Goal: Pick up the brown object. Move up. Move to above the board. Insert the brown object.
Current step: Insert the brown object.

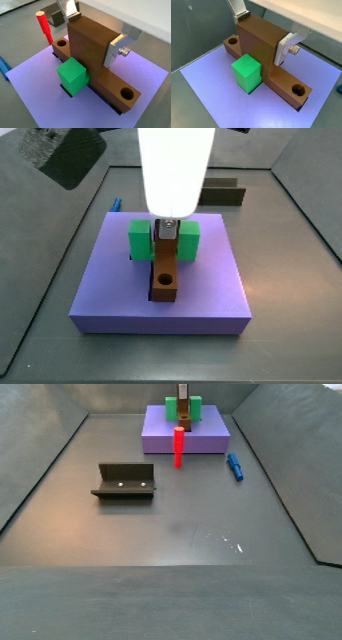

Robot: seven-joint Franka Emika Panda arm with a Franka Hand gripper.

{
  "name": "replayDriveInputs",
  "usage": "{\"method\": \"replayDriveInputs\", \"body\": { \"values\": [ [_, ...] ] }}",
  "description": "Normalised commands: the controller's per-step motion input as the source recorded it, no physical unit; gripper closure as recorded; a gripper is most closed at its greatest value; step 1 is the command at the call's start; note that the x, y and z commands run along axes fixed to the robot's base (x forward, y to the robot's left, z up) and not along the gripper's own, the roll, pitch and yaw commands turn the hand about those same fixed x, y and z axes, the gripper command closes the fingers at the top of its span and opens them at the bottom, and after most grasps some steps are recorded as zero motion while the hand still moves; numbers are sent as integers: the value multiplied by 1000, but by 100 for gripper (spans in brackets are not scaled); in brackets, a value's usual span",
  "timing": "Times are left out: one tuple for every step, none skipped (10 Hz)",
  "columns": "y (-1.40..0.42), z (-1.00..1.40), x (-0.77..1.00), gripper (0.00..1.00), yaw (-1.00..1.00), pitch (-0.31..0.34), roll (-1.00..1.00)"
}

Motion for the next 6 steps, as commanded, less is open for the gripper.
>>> {"method": "replayDriveInputs", "body": {
  "values": [
    [200, -194, 0, 100, -191, -136, -94],
    [163, -114, 0, 100, -140, -60, -39],
    [26, -83, 0, 100, -17, -40, 0],
    [-11, -317, 0, 100, 0, -130, 0],
    [-80, -651, -49, 100, 0, -187, 56],
    [-83, -763, -114, 100, 0, -217, 154]
  ]
}}
